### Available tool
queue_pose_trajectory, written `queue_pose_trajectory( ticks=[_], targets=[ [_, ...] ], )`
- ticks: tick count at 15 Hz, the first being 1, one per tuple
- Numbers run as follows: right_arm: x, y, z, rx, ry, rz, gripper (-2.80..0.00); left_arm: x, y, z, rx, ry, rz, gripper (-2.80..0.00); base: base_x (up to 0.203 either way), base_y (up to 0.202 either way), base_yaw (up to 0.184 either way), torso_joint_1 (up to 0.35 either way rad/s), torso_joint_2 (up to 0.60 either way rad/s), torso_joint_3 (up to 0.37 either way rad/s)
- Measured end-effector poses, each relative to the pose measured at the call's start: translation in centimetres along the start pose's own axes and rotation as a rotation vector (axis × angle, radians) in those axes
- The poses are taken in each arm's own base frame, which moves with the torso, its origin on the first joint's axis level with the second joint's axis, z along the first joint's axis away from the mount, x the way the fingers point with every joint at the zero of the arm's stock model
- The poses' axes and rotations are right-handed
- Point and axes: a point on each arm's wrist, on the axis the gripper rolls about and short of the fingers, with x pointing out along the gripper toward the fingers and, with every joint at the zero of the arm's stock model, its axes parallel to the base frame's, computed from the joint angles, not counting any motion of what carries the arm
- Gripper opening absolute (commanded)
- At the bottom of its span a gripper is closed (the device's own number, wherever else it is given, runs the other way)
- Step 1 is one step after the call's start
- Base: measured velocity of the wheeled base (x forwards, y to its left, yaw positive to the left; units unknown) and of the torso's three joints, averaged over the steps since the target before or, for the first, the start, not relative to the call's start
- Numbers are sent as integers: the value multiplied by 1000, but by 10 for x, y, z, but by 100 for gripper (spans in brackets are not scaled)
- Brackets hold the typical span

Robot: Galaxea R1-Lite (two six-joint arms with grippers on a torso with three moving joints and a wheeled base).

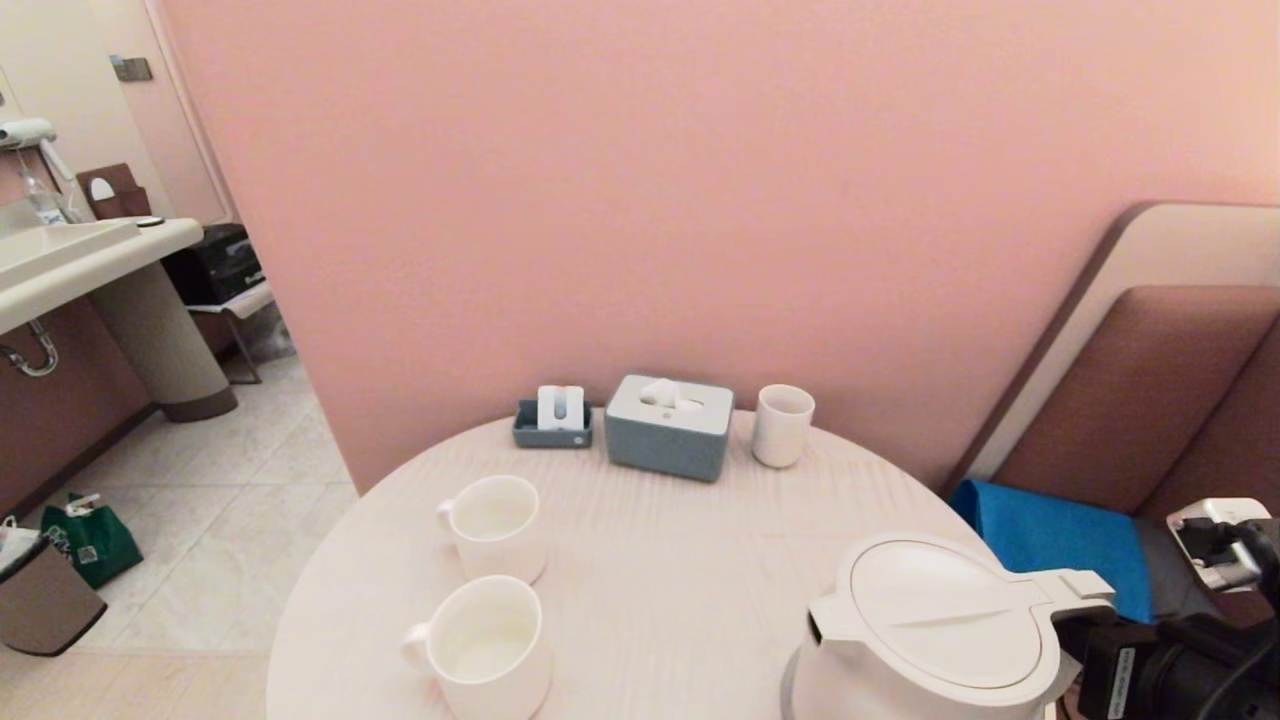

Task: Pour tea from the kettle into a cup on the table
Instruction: Pick up the kettle

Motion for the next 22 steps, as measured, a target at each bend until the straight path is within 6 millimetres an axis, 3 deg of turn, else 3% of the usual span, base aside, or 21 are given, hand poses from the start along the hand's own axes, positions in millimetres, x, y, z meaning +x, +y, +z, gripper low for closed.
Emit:
queue_pose_trajectory(
  ticks=[13,18,22],
  targets=[
    [25,-8,2,-105,-12,-95,-280,0,0,0,0,0,0,-280,0,0,0,0,0,0],
    [18,-17,-25,-120,67,-103,-280,0,0,0,0,0,-1,-280,0,0,0,0,0,0],
    [13,-19,-31,-112,80,-104,-280,0,0,0,0,0,0,-280,0,0,0,0,0,0]
  ],
)
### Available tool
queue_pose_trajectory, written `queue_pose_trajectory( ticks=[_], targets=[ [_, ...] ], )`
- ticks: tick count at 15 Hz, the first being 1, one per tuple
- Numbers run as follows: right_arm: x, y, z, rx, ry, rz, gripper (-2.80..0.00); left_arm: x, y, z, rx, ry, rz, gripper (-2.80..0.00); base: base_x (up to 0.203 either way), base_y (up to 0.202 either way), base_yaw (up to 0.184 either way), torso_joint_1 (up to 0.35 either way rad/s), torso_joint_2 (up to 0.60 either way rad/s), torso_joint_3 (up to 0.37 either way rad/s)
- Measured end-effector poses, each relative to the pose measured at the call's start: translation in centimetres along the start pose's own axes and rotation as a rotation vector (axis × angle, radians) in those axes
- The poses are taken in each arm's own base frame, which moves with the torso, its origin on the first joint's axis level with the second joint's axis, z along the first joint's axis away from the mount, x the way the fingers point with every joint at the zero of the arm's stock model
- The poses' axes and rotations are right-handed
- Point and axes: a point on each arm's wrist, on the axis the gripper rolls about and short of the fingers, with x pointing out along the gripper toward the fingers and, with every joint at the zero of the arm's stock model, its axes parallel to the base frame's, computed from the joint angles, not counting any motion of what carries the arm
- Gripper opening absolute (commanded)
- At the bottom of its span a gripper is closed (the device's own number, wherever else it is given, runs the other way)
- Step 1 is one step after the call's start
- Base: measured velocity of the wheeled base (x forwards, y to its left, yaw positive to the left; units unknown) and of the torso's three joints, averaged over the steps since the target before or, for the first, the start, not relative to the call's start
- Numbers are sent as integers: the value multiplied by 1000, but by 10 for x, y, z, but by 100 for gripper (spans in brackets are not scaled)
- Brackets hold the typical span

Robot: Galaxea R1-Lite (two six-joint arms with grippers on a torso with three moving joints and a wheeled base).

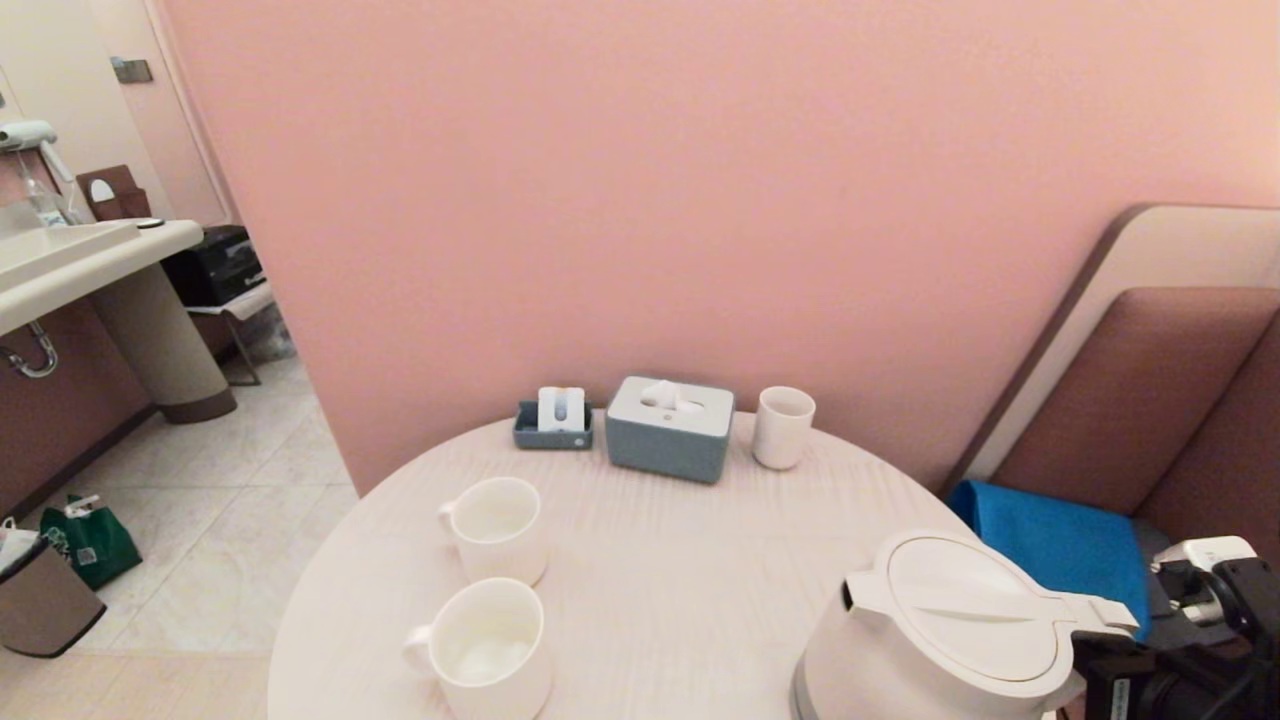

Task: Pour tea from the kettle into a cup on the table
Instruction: Pick up the kettle

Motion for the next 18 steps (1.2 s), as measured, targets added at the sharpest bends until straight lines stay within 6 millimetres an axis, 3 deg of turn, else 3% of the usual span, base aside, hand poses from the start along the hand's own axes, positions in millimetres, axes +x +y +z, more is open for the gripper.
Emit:
queue_pose_trajectory(
  ticks=[7,8,18],
  targets=[
    [1,2,8,-3,-18,7,-280,0,0,0,0,0,0,-280,0,0,0,0,0,0],
    [2,2,8,-4,-18,6,0,0,0,0,0,0,0,-280,0,0,0,0,0,0],
    [-5,-1,3,-14,-7,-3,0,0,0,0,0,0,0,-280,0,0,0,0,0,0]
  ],
)
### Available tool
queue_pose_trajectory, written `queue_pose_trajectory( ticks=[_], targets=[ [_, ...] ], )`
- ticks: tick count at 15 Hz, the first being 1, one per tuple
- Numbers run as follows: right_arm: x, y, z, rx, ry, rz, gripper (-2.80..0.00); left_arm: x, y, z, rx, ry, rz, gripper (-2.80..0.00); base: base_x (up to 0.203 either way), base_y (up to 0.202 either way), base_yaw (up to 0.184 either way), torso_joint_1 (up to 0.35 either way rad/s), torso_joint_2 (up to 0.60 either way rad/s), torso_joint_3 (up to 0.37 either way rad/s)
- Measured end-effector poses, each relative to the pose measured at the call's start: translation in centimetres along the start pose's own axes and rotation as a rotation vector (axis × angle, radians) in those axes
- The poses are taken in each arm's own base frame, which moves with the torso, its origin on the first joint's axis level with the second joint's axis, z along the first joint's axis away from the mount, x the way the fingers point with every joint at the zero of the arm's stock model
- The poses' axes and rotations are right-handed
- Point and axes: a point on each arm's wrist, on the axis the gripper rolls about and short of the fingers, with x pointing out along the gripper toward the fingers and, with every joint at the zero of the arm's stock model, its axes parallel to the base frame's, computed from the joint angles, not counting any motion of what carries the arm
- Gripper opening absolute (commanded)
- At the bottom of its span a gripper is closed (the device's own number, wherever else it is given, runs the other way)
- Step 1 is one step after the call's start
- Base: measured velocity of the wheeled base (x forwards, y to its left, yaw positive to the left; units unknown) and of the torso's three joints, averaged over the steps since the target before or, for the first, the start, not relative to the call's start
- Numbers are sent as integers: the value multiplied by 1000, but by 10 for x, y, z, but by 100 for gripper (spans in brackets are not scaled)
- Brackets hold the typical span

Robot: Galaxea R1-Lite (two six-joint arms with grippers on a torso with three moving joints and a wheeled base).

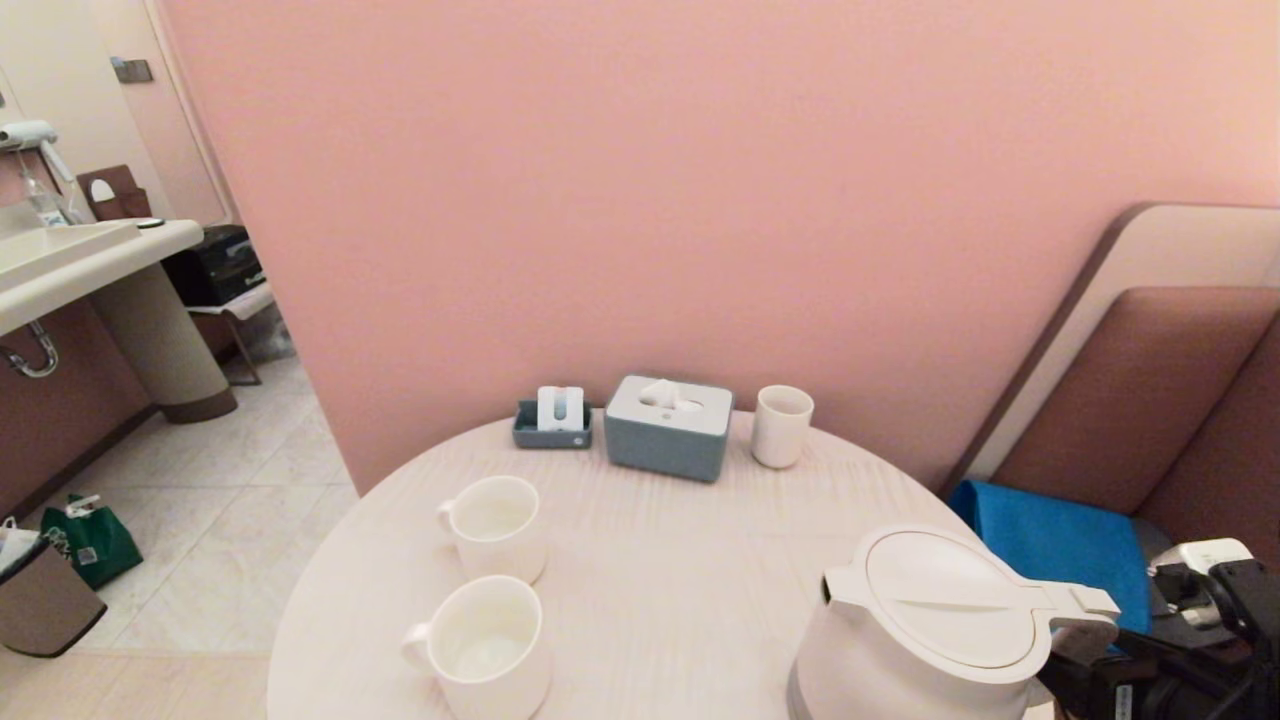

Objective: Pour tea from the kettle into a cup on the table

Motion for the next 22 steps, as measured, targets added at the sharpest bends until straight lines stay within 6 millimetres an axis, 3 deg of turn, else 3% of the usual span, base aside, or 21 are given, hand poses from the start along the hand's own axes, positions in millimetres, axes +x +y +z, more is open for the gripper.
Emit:
queue_pose_trajectory(
  ticks=[13,14,22],
  targets=[
    [-72,-24,-21,5,-5,-18,0,0,0,0,0,0,0,-280,0,0,0,0,0,0],
    [-78,-27,-25,6,-14,-31,-280,0,0,0,0,0,0,-280,0,0,0,0,0,0],
    [-112,-40,-38,66,-120,-151,-280,0,0,0,0,0,1,-280,0,0,0,0,0,0]
  ],
)
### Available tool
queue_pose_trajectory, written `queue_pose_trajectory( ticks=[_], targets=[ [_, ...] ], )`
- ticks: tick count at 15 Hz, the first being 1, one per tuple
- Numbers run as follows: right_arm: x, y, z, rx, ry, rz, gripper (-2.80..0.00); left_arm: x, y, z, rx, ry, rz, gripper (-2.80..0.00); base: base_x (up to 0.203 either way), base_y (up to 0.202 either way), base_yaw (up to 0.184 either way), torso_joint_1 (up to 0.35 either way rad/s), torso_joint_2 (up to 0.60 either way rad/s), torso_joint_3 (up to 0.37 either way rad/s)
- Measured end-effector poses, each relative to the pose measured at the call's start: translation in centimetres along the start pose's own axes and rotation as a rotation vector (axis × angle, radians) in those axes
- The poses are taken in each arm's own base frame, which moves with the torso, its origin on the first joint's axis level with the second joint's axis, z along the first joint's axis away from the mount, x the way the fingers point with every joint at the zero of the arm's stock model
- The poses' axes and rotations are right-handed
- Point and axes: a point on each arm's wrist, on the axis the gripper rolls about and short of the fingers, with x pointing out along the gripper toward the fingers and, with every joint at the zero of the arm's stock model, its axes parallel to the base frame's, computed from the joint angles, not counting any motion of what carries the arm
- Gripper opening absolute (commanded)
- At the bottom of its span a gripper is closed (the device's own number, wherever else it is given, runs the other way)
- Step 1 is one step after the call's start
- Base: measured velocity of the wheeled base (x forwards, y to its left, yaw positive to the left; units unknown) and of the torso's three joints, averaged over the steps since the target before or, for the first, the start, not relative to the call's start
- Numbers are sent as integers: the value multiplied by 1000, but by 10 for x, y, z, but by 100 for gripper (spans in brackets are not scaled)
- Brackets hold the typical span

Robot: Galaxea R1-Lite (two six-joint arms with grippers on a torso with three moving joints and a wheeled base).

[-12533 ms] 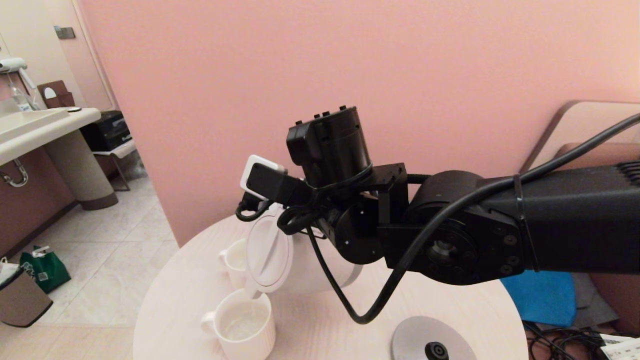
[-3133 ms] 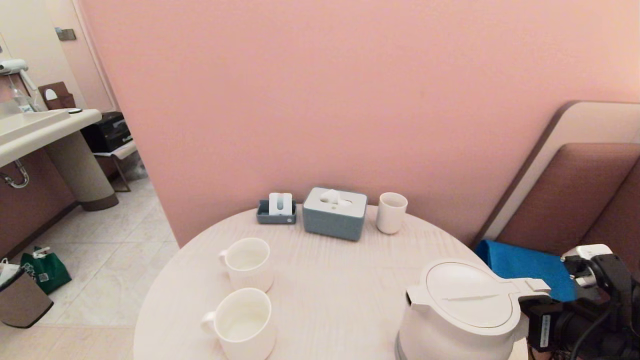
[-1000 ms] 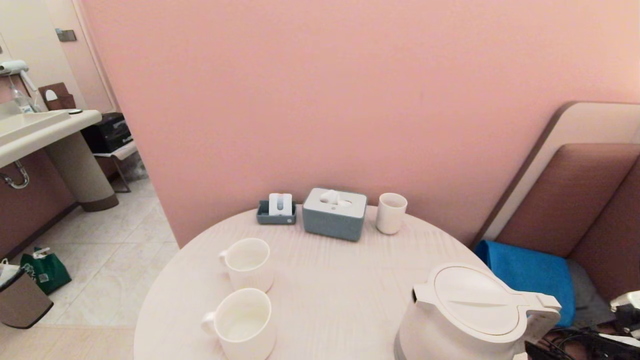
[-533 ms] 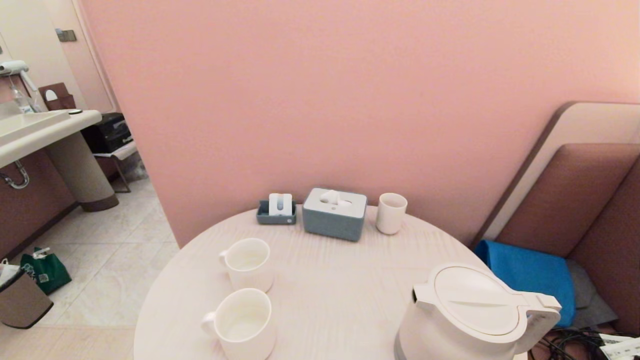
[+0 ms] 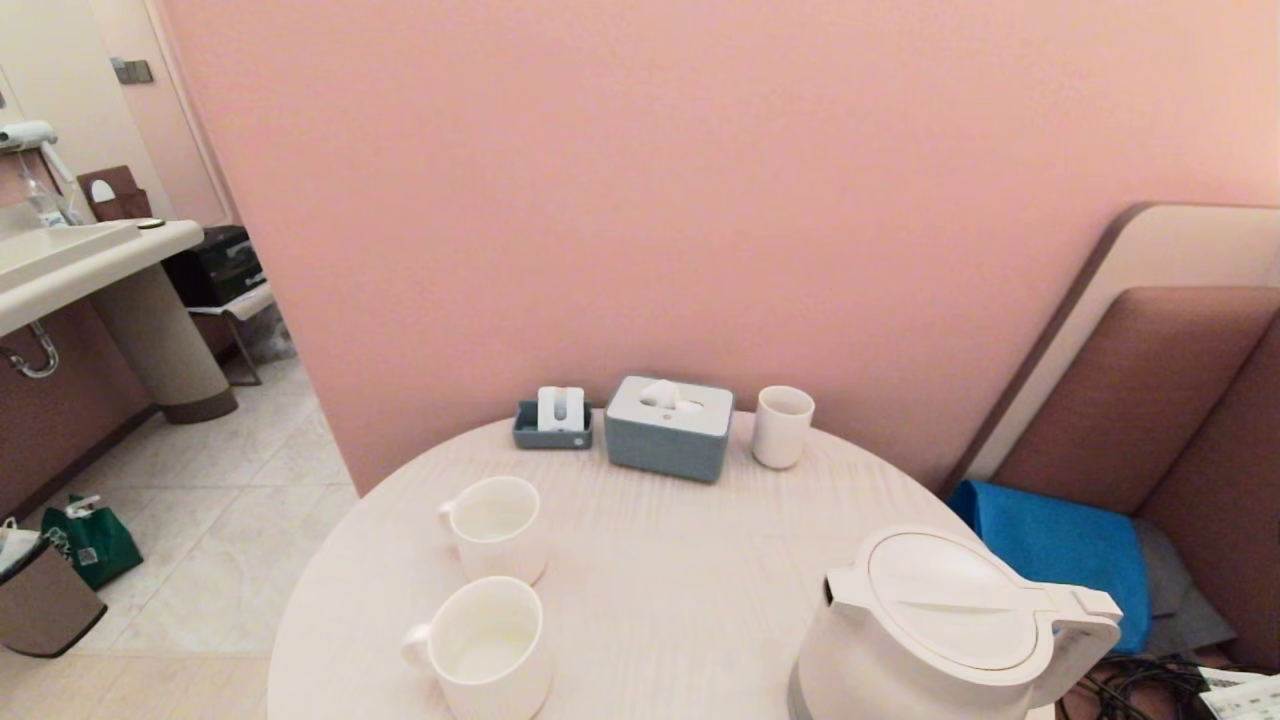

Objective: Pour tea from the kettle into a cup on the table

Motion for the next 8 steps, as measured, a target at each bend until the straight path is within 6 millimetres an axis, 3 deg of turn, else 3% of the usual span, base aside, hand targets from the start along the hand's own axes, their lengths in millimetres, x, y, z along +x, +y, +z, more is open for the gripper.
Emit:
queue_pose_trajectory(
  ticks=[8],
  targets=[
    [-18,-3,-13,86,-76,-234,-280,0,0,0,0,0,0,-280,0,0,0,0,0,0]
  ],
)
